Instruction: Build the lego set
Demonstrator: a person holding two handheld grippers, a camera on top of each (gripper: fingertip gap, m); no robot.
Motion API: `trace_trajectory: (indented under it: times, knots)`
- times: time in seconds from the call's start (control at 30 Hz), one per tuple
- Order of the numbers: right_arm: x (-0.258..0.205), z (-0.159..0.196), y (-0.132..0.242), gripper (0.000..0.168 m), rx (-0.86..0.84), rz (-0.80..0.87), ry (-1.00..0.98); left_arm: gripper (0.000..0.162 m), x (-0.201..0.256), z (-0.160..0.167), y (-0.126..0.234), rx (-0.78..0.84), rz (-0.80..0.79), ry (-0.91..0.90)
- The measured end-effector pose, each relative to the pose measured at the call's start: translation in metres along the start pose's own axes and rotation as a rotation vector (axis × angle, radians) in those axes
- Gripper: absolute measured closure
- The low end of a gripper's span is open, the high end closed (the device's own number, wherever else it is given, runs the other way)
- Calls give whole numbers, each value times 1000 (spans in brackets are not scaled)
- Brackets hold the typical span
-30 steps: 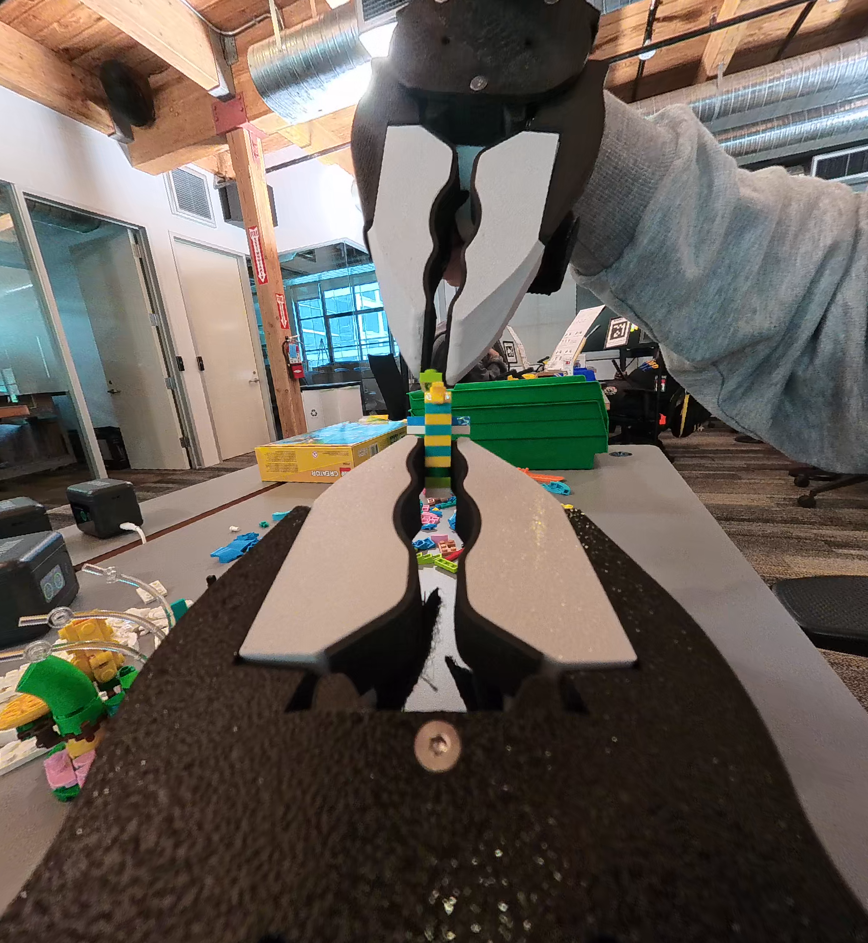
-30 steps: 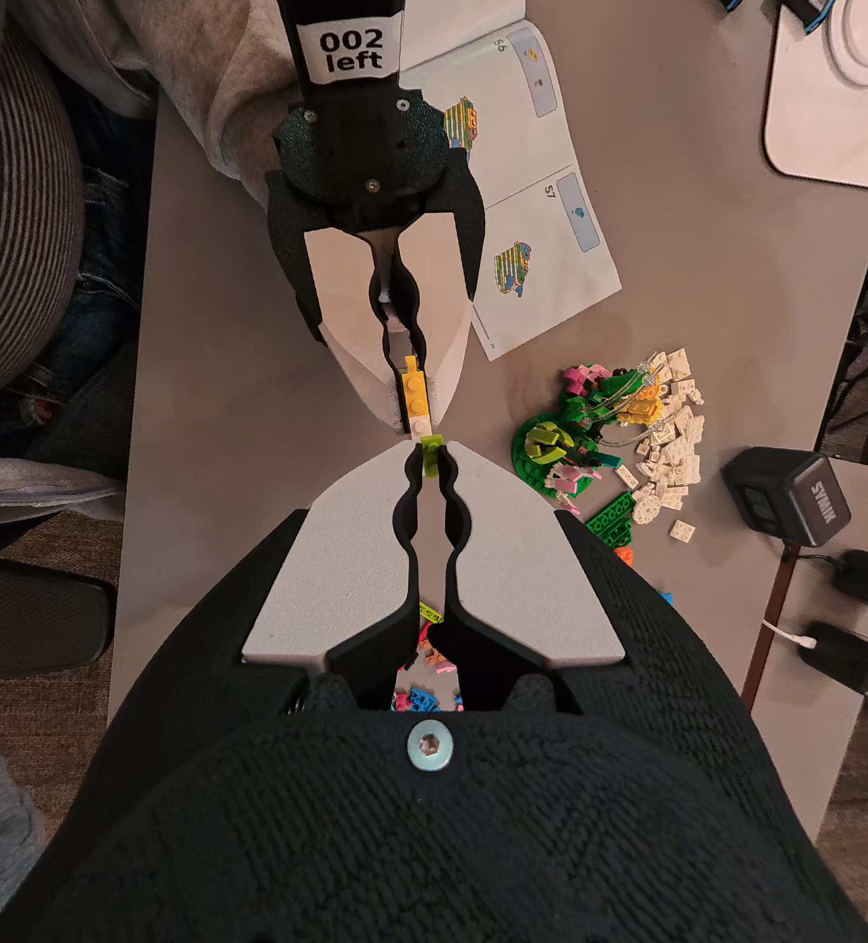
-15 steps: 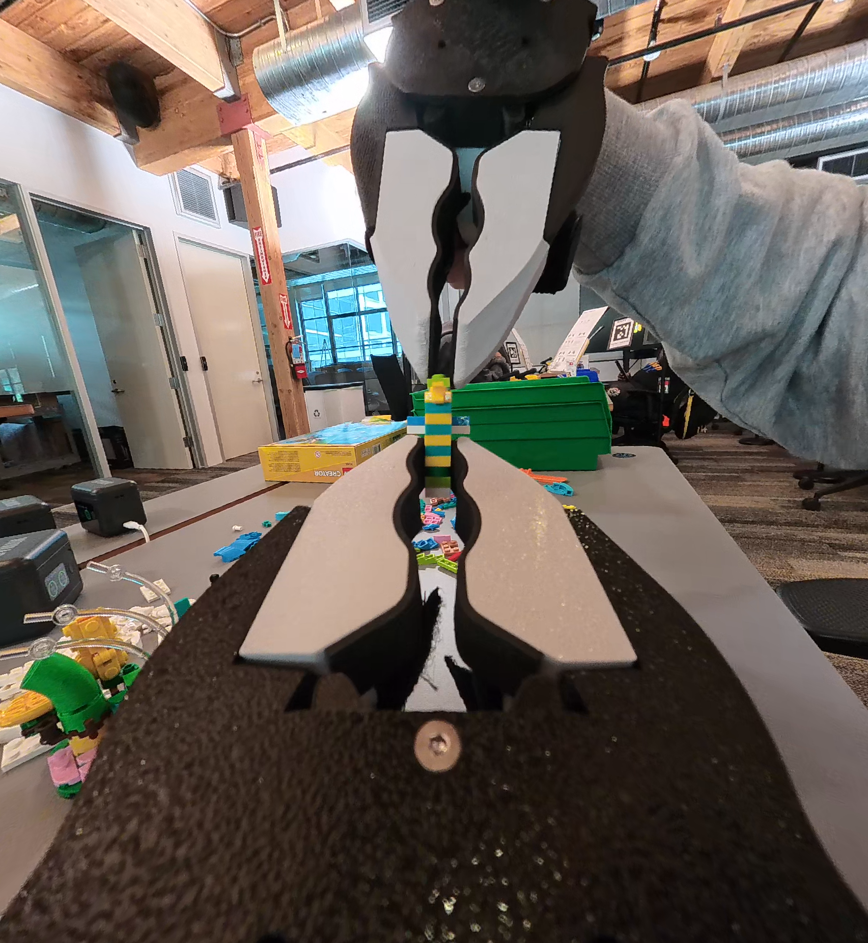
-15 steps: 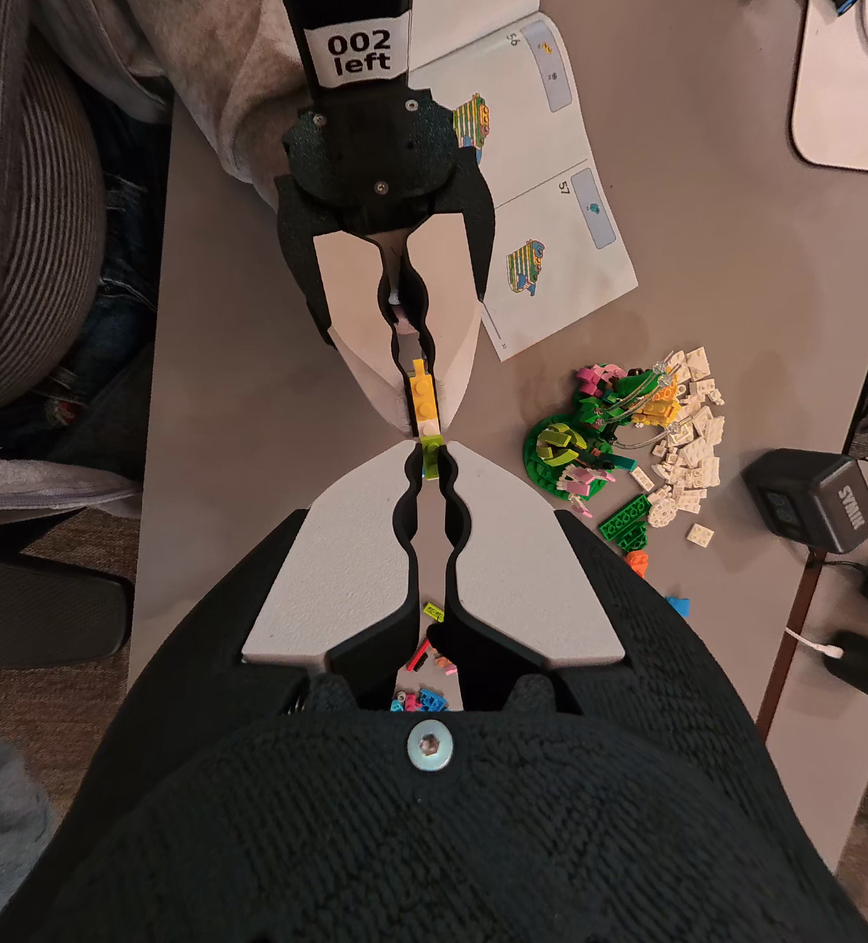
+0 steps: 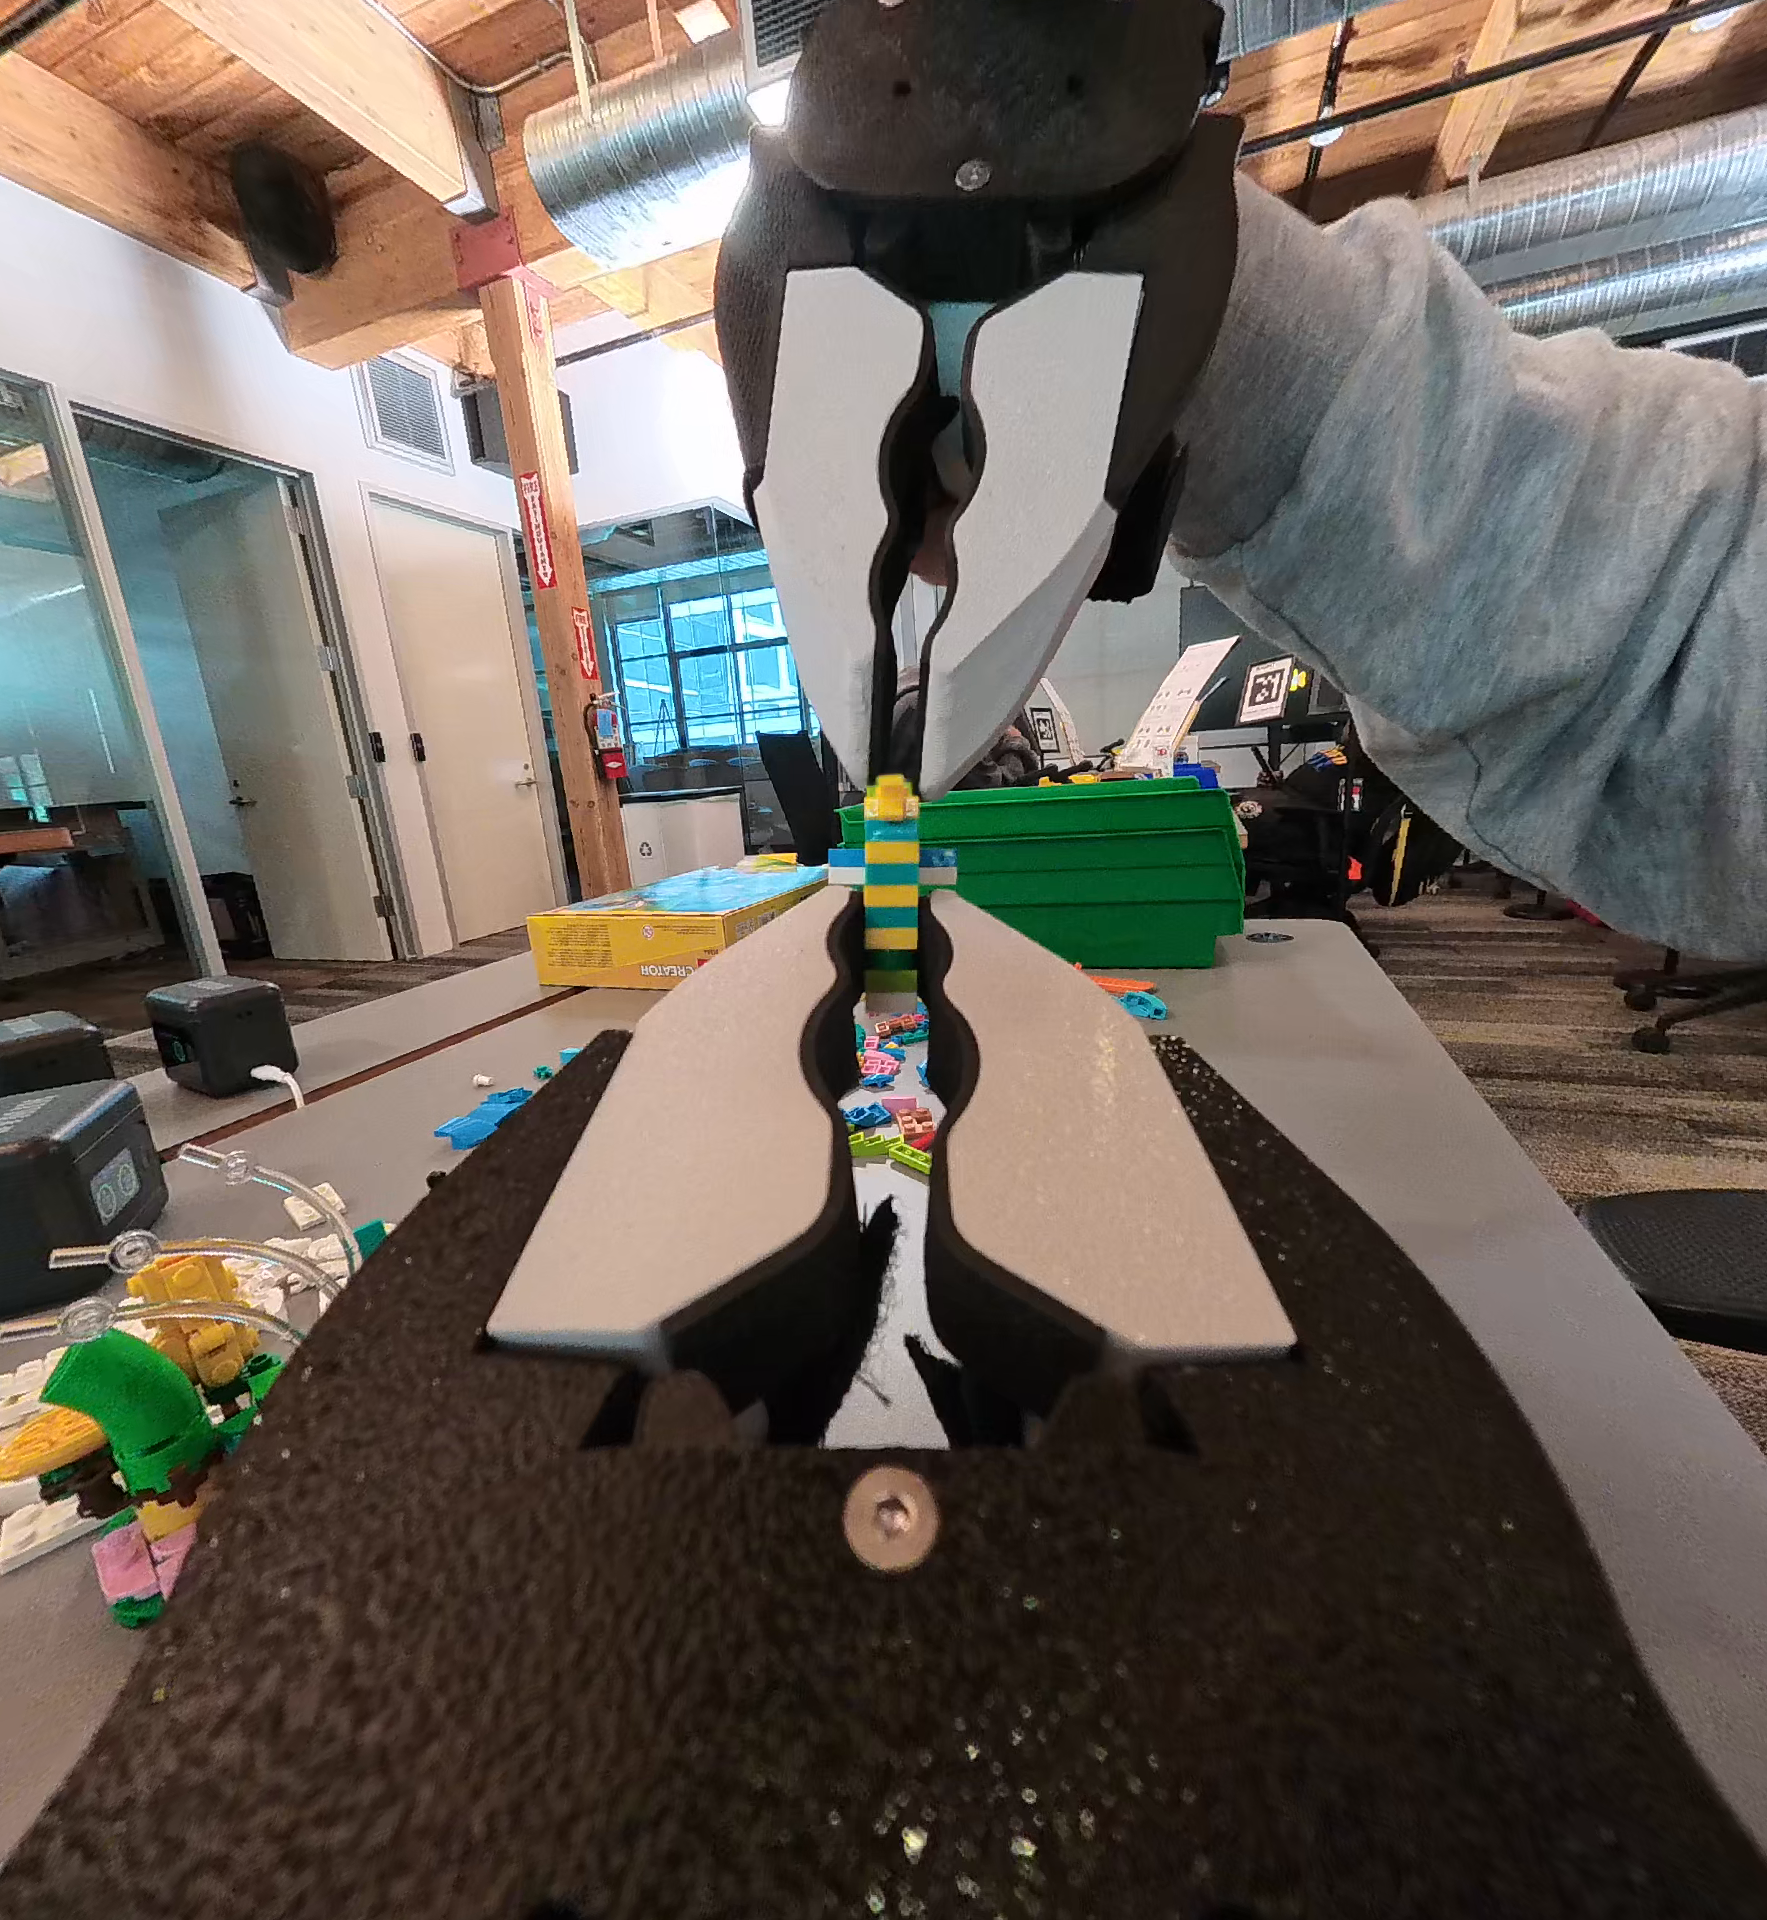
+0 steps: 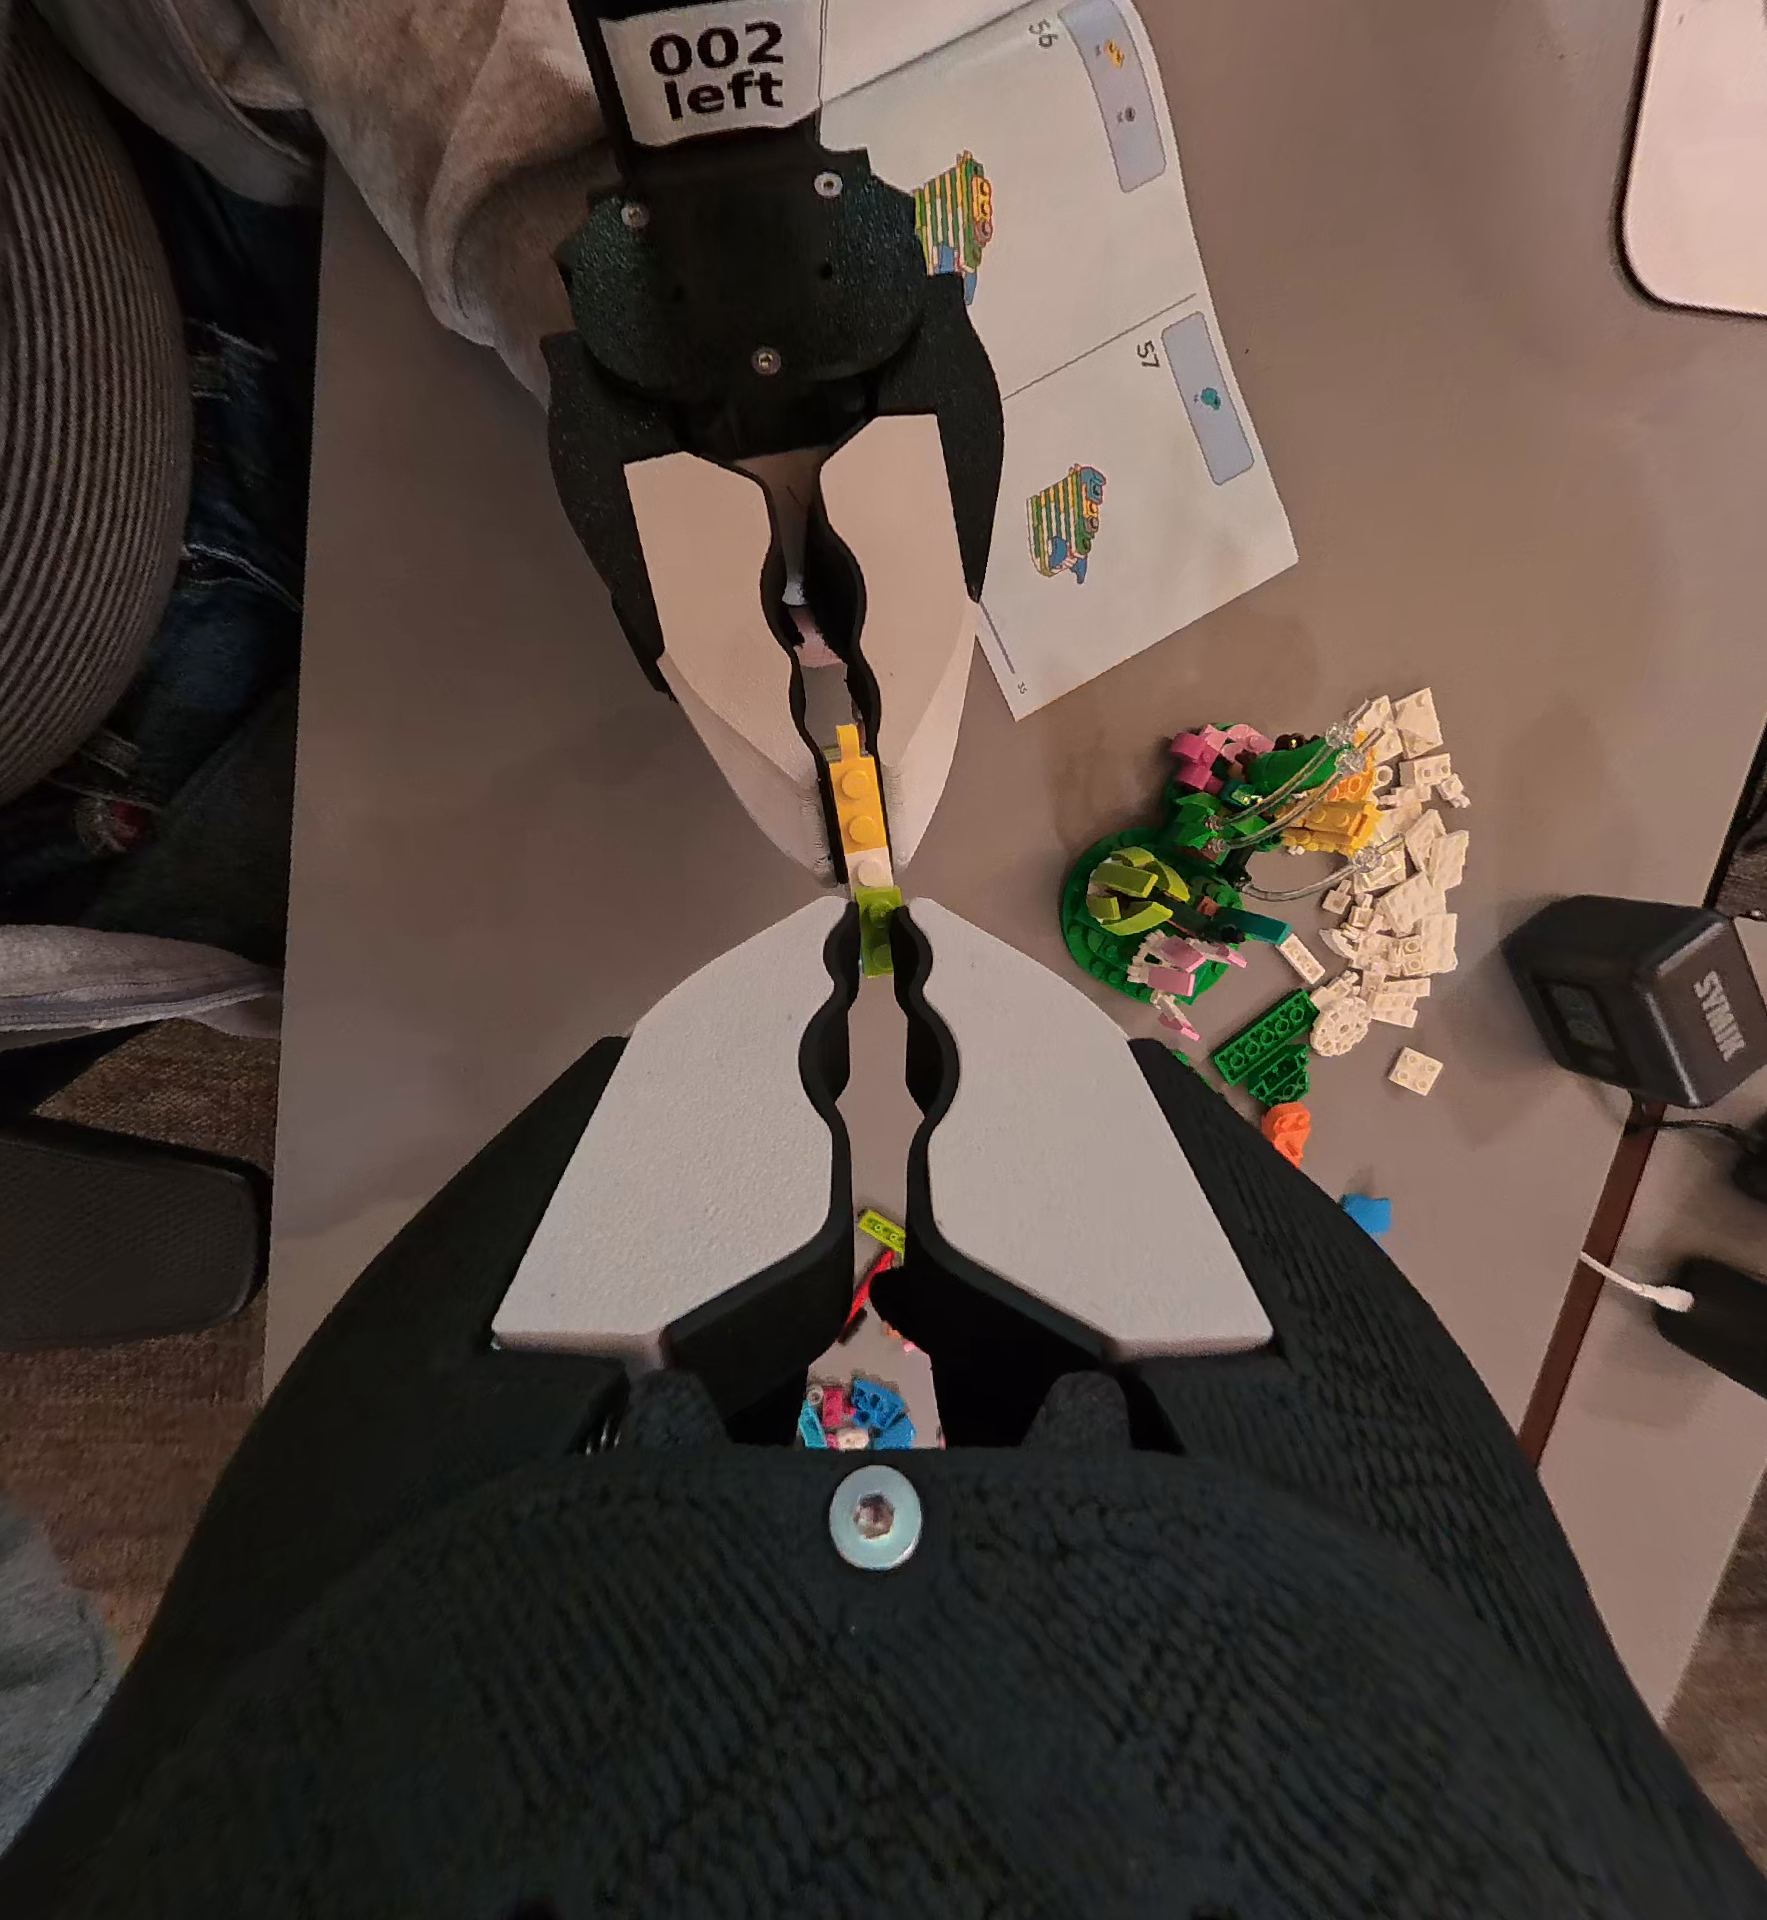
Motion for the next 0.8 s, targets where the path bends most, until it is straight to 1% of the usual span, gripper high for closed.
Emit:
trace_trajectory:
  times: [0.43,0.57,0.7,0.8]
  knots:
    - [-2,-1,0,161,-2,2,5,154,0,0,0,1,3,-2]
    - [-4,-1,1,152,13,0,1,154,-1,-1,1,5,-2,-1]
    - [-8,-1,4,126,39,77,-8,154,-4,-3,2,18,-11,20]
    - [-20,-1,2,123,103,141,4,154,-7,-5,4,28,-16,46]
Point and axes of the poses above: each gripper's, where its closed fingertips meet, y back along the fingers, z out of its underside, x = y × z across the jaws, the point moved 9 cm from there along y, back along the fingers, and after that the axes turned 13 degrees about y, right-handed, at the moved point
